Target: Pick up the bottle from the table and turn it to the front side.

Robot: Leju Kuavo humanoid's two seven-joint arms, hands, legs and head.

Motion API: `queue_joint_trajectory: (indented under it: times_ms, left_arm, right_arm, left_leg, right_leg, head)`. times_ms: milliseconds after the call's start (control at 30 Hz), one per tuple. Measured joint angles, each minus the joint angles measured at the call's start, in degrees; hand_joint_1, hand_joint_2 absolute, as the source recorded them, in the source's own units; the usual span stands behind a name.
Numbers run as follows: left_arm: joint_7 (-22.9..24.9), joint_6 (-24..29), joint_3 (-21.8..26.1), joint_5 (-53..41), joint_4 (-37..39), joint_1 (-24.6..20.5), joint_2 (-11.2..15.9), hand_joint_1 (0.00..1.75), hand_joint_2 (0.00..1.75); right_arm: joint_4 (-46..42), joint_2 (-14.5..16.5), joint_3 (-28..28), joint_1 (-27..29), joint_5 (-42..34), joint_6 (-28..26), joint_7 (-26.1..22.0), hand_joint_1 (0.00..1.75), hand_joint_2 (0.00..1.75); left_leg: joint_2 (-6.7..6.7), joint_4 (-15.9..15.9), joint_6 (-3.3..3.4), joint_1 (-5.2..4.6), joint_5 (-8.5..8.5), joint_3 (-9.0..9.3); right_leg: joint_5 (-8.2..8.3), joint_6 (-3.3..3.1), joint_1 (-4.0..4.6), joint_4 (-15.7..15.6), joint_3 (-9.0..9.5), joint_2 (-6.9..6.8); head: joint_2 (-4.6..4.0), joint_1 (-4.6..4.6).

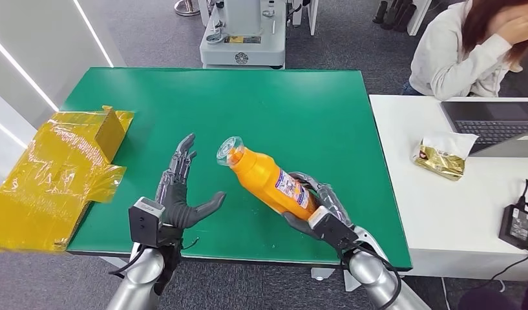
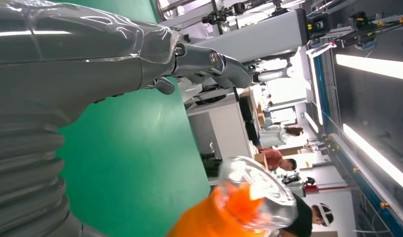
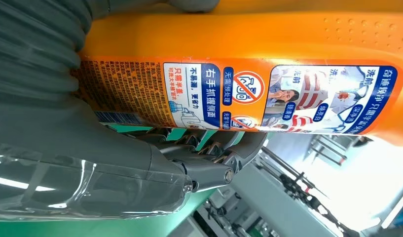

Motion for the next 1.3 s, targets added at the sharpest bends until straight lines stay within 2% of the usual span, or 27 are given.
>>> queue_joint_trajectory:
  times_ms: [367, 633, 733, 900, 1100, 1300]
  left_arm:
    - [2.64, -8.52, -0.22, 2.10, 6.69, -6.85, -1.60, 0.00, 1.75]
    - [3.35, -9.19, -0.37, 2.34, 8.96, -8.68, -2.02, 0.00, 1.75]
    - [4.01, -11.00, -0.56, 3.65, 9.40, -9.23, -2.02, 0.00, 1.75]
    - [6.11, -15.48, -1.63, 10.47, 10.30, -12.78, -2.45, 0.00, 1.75]
    - [12.90, -22.80, -3.46, 23.66, 12.48, -18.13, -4.73, 0.00, 1.75]
    - [16.14, -23.33, -5.17, 31.20, 14.50, -21.16, -7.20, 0.00, 1.75]
  right_arm:
    - [0.61, 5.83, -4.43, -1.80, 0.08, 0.18, -2.32, 1.73, 1.75]
    - [1.60, 7.18, -5.40, -2.33, 0.07, 0.12, -2.42, 1.71, 1.75]
    - [1.86, 7.39, -5.63, -2.45, 0.07, 0.16, -2.40, 1.70, 1.75]
    - [3.31, 8.12, -5.83, -3.07, -0.38, 0.44, -2.45, 1.69, 1.75]
    - [5.76, 9.59, -6.48, -2.84, 0.18, -0.73, -3.15, 1.68, 1.75]
    - [6.44, 10.59, -7.91, -2.08, 0.97, -0.63, -2.76, 1.68, 1.75]
  left_leg:
    - [0.00, 0.02, 0.00, 0.00, 0.08, 0.00]
    - [0.00, 0.01, -0.01, 0.00, 0.07, -0.02]
    - [0.00, 0.01, -0.01, 0.00, 0.07, -0.02]
    - [-0.01, 0.03, -0.02, 0.00, 0.09, -0.02]
    - [0.01, 0.05, -0.02, -0.01, 0.09, -0.02]
    - [0.02, 0.05, -0.02, -0.01, 0.08, -0.04]
  right_leg:
    - [0.06, -0.02, -0.01, 0.01, -0.01, 0.01]
    - [0.06, -0.02, 0.00, 0.00, -0.04, 0.01]
    - [0.06, -0.02, 0.00, 0.00, -0.05, 0.01]
    - [0.08, -0.04, 0.00, 0.01, -0.04, 0.00]
    - [0.10, -0.04, -0.01, 0.01, -0.06, 0.03]
    - [0.10, -0.04, -0.01, 0.00, -0.11, 0.05]
  head:
    - [0.00, -0.01]
    - [0.00, -0.01]
    - [0.00, -0.01]
    - [0.00, -0.01]
    - [0.00, -0.01]
    - [0.00, -0.01]
